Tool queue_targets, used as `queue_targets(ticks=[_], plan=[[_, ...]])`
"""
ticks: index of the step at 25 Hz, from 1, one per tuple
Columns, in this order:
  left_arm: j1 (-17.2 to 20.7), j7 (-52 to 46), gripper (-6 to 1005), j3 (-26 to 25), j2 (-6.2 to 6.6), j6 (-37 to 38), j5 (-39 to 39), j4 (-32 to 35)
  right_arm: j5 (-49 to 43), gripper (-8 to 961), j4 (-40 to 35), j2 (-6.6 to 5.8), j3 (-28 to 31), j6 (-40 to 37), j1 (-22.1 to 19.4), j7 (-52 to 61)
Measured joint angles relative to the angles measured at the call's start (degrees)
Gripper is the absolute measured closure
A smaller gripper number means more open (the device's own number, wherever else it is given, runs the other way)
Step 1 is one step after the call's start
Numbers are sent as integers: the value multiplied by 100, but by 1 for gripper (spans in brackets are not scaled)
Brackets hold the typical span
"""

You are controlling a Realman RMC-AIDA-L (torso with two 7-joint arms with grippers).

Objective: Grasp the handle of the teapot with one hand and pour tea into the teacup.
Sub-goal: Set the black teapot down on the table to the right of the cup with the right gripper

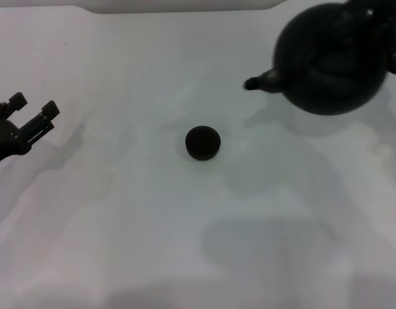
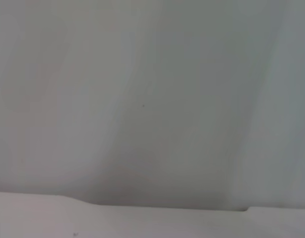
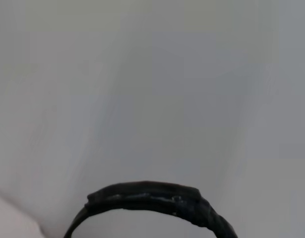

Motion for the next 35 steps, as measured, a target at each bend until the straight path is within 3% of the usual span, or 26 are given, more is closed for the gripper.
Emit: queue_targets(ticks=[5, 13, 22, 35], plan=[[-46, 0, 210, 1, 2, 0, 14, 0, 19, 848, 926, -4, 696, -1253, 88, 216], [-219, 0, 209, 1, 59, -1, 30, 2, 14, 847, 2231, 6, 1283, -2078, 429, 47], [-295, 0, 209, 6, 63, 55, 42, 0, 14, 847, 3540, 11, 1828, -2428, 1041, -320], [-259, -1, 210, 0, 46, 68, 41, 0, 15, 848, 4287, -15, 2094, -2584, 1407, -910]])
